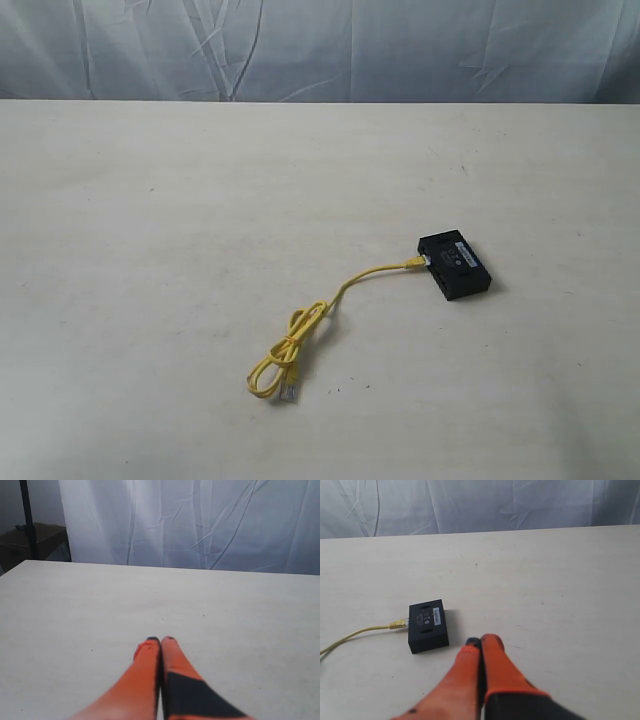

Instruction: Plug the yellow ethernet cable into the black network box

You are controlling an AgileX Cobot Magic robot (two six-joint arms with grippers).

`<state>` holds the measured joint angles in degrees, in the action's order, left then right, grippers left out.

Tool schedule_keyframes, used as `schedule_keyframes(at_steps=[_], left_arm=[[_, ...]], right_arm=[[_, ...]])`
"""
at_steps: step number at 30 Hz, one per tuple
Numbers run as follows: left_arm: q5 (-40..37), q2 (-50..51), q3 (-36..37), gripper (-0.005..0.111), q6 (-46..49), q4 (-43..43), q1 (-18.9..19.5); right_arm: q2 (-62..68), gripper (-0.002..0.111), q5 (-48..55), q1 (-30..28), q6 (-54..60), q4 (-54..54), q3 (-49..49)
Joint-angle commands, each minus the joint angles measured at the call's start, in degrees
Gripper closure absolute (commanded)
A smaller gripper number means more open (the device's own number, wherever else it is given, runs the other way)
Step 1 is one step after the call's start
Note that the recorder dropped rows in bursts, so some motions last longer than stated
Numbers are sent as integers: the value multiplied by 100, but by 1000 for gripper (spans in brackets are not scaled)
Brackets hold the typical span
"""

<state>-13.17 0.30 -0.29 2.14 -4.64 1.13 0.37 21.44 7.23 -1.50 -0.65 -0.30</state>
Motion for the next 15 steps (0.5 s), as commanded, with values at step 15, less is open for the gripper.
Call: schedule_keyframes(at_steps=[15], left_arm=[[-7, -30, 29, 106, -51, 63, -9]], right_arm=[[-37, 109, -61, 14, -18, 20, 30]])
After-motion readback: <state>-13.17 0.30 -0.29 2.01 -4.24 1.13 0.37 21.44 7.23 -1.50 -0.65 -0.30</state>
